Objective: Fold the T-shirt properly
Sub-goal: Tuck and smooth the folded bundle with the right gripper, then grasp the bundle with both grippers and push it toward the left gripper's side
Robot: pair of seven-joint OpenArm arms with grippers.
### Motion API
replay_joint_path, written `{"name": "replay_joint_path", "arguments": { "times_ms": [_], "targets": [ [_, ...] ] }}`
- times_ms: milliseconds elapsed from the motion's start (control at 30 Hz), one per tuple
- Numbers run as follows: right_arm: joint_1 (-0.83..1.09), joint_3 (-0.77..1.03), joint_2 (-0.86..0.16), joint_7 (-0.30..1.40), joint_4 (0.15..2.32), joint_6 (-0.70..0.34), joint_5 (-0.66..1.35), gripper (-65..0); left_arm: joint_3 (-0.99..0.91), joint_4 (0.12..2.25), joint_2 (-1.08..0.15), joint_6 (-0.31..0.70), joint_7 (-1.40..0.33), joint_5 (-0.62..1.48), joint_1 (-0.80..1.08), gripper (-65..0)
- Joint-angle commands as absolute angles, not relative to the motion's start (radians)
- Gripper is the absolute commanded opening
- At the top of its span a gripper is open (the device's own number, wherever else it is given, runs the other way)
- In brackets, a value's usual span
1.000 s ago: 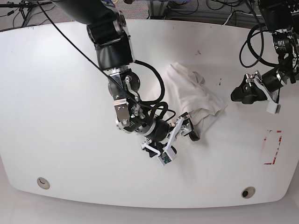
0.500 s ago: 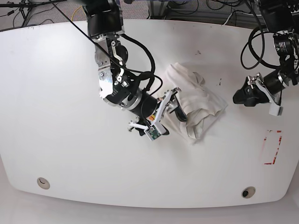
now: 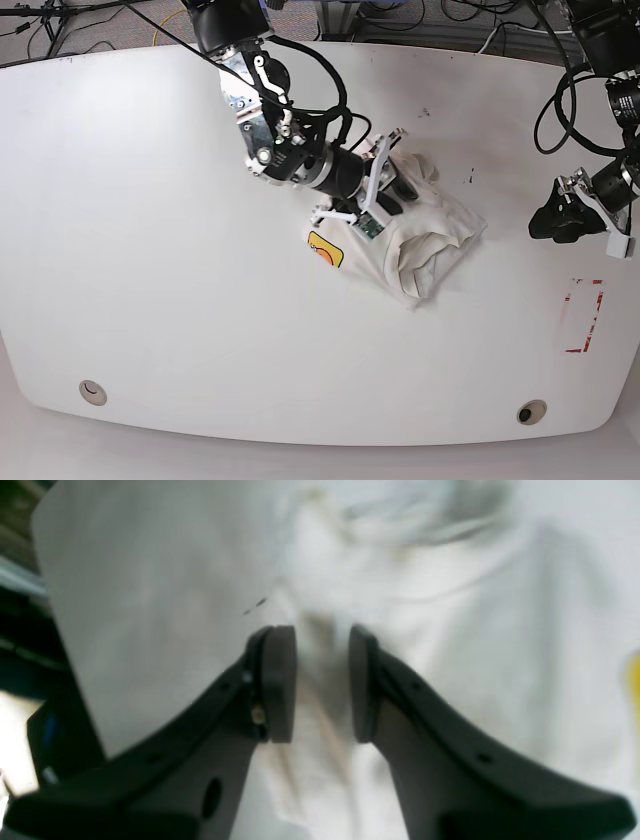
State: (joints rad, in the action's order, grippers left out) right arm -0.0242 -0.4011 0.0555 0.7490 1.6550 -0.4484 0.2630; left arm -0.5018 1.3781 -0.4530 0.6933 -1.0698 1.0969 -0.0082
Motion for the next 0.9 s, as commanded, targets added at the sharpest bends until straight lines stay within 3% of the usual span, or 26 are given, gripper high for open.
{"name": "replay_joint_path", "arguments": {
  "times_ms": [0, 167, 433, 567, 867],
  "targets": [
    [-0.079, -0.441, 0.067, 0.664, 1.58, -0.447, 0.274, -48.2, -0.51, 1.395, -0.478, 0.698, -1.049, 1.119, -0.021, -26.5],
    [-0.15, -0.507, 0.102, 0.535, 1.368, -0.447, 0.274, -47.9, -0.51, 1.395, -0.478, 0.698, -1.049, 1.119, -0.016, -26.5],
    [-0.265, -0.512, 0.148, 0.469, 1.13, -0.447, 0.275, -48.2, -0.509, 1.397, -0.478, 0.698, -1.05, 1.119, -0.013, -26.5],
    [-0.265, -0.512, 0.153, 0.486, 1.198, -0.447, 0.282, -48.2, -0.509, 1.397, -0.478, 0.698, -1.05, 1.119, -0.013, -26.5],
    [-0.239, -0.506, 0.14, 0.702, 1.554, -0.447, 0.272, -48.0, -0.453, 1.397, -0.473, 0.698, -1.05, 1.119, -0.018, -26.5]
  ]
}}
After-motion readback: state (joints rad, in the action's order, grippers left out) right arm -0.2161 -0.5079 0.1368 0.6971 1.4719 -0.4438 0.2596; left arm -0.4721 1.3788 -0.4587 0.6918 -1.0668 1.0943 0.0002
